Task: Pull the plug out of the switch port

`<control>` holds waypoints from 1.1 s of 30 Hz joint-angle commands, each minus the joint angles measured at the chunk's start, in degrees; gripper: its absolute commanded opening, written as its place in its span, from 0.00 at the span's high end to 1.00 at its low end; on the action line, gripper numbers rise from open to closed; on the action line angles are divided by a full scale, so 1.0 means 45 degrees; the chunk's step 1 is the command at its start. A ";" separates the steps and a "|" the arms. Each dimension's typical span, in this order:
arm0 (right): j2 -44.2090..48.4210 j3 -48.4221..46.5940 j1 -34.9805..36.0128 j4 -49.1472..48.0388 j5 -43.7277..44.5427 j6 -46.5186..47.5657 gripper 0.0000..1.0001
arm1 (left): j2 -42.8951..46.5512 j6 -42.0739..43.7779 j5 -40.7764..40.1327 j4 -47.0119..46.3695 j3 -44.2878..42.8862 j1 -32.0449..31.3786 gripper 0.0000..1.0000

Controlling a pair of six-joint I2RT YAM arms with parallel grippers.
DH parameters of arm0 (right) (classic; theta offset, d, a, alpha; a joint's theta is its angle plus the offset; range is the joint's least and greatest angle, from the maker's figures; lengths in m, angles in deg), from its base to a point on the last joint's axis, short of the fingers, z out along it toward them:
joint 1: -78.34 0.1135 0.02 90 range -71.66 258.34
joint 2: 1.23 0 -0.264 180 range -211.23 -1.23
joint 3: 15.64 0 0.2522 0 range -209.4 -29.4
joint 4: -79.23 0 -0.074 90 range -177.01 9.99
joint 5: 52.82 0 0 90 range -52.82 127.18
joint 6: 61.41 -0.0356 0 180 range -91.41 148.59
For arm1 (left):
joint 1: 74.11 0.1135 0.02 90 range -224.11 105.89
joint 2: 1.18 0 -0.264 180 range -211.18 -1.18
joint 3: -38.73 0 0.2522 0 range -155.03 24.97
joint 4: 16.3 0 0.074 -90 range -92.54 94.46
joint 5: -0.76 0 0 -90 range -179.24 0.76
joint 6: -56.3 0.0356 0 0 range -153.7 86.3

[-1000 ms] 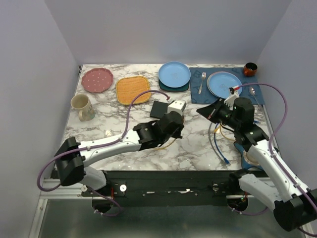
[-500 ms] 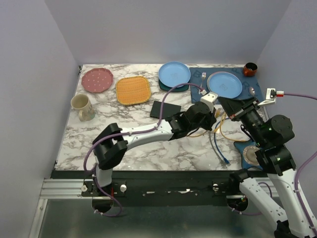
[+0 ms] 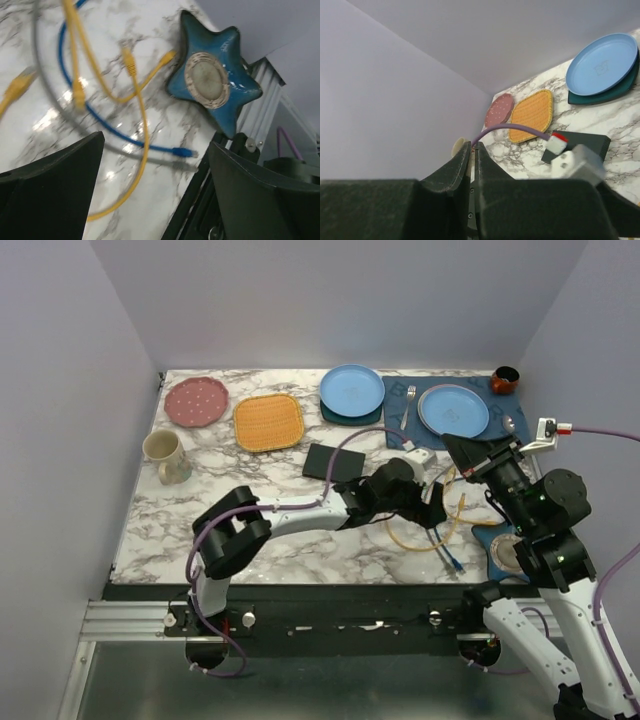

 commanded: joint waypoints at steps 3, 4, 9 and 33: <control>-0.1011 0.0719 0.0044 0.0074 -0.0470 0.0676 0.85 | 0.4246 -0.1948 -0.3945 -0.0238 0.4048 0.1367 0.01; -0.1362 0.0897 0.0063 -0.0061 -0.0665 0.0656 0.87 | 0.5102 -0.2125 -0.4491 0.0035 0.4420 0.1465 0.01; -0.4772 0.1758 0.0044 -0.1116 -0.1974 0.0421 0.99 | 0.6496 -0.3414 -0.5943 0.2490 0.5459 0.2830 0.05; -1.4801 -0.1542 0.0064 -0.1566 -0.1410 0.0676 0.99 | 0.2279 -0.4471 -0.4965 0.3927 0.4111 0.8555 0.77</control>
